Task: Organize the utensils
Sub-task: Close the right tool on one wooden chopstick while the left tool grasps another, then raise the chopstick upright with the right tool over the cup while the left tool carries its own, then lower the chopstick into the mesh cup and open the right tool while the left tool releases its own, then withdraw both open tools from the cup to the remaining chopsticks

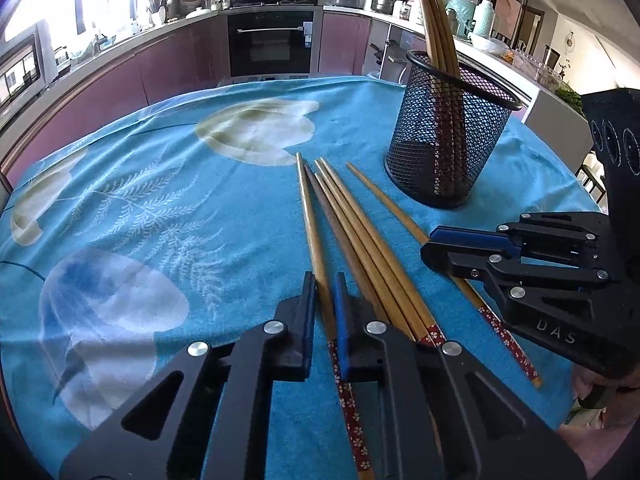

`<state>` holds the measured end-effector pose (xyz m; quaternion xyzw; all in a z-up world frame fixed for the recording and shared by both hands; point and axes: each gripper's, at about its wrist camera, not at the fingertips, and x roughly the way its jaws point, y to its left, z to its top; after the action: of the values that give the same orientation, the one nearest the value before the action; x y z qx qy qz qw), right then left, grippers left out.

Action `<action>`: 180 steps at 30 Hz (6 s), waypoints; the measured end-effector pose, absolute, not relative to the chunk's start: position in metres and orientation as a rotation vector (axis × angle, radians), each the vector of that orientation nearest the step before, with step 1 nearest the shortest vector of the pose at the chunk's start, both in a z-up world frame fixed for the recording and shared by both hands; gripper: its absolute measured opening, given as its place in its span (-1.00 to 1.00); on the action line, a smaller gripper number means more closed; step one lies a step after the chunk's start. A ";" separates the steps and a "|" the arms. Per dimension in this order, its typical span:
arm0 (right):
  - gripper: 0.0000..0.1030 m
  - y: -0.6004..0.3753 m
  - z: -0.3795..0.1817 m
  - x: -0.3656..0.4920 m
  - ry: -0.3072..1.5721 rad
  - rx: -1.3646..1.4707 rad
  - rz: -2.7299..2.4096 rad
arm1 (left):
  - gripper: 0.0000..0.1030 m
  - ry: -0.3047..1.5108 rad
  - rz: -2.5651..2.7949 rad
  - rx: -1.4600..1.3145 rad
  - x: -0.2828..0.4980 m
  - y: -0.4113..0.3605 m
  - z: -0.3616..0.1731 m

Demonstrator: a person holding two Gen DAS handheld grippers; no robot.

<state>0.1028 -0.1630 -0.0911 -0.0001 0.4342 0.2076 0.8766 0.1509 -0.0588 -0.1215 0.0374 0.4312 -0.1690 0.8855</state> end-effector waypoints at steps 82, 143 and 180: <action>-0.88 -0.231 -0.012 0.061 0.644 0.175 0.534 | -0.85 0.656 -0.605 -0.055 0.098 -0.050 -0.019; -0.88 -0.257 0.035 0.153 0.622 0.110 0.431 | -0.85 0.595 -0.567 0.033 0.185 -0.126 0.025; -0.37 -0.240 0.012 0.111 0.627 0.100 0.513 | -0.46 0.642 -0.469 0.016 0.173 -0.073 -0.021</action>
<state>0.1110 -0.2400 0.0124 0.0484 0.3048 0.2495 0.9179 0.1734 -0.0729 -0.0208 0.0076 0.3124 -0.2283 0.9221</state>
